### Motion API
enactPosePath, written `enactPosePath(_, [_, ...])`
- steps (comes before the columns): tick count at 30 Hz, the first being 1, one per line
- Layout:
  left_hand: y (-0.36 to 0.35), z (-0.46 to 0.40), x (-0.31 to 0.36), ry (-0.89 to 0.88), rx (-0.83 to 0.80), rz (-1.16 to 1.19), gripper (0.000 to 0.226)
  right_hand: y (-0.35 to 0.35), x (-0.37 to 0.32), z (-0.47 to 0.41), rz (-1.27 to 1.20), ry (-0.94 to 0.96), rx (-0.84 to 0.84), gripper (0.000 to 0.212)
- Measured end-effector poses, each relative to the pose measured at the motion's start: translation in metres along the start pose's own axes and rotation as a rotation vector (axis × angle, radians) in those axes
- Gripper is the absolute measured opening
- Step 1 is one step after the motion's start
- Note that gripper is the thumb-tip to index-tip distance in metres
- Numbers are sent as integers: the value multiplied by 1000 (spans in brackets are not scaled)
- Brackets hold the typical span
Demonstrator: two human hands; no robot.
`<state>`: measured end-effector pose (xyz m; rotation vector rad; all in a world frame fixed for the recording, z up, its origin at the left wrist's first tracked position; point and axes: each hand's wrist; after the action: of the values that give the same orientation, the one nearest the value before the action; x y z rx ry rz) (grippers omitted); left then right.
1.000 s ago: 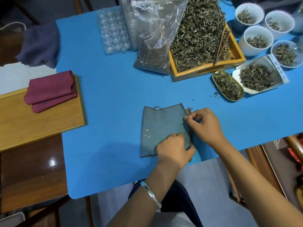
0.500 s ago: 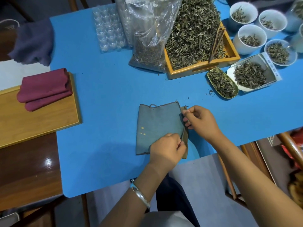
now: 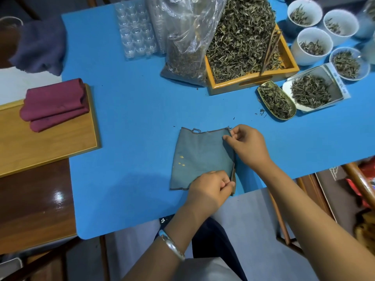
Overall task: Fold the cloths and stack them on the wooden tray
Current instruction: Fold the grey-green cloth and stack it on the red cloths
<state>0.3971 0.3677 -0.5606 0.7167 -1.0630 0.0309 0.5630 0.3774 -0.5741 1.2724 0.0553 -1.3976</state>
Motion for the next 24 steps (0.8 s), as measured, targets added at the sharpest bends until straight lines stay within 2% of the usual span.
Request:
enactPosePath(4, [-10, -3, 3, 42, 62, 13, 25, -1, 2, 2, -53, 49, 60, 15])
enactPosePath(7, [-16, -6, 4, 101, 67, 22, 25, -3, 4, 2, 62, 80, 61, 14])
enactPosePath(10, [-14, -5, -1, 74, 95, 72, 20, -3, 4, 1, 126, 90, 70, 21])
enactPosePath(14, [6, 10, -18, 52, 313, 315, 2, 8, 8, 10, 82, 23, 78, 14])
enactPosePath(19, [40, 46, -53, 105, 621, 145, 11, 19, 35, 56, 78, -127, 56, 15])
enactPosePath(21, [44, 57, -61, 177, 658, 47, 21, 12, 45, 82, 58, -164, 122, 16])
enactPosePath(24, [36, 61, -59, 236, 639, 28, 30, -10, 47, 112, 115, -175, 189, 37])
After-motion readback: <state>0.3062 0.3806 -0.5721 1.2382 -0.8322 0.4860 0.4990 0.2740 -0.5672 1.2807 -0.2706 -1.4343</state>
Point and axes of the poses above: each hand's wrist, its own z-axis away from the middle knuckle, its own y-axis out of the back of the hand, x = y × z, and after that the axes turned 12 degrees about -y, right-handed
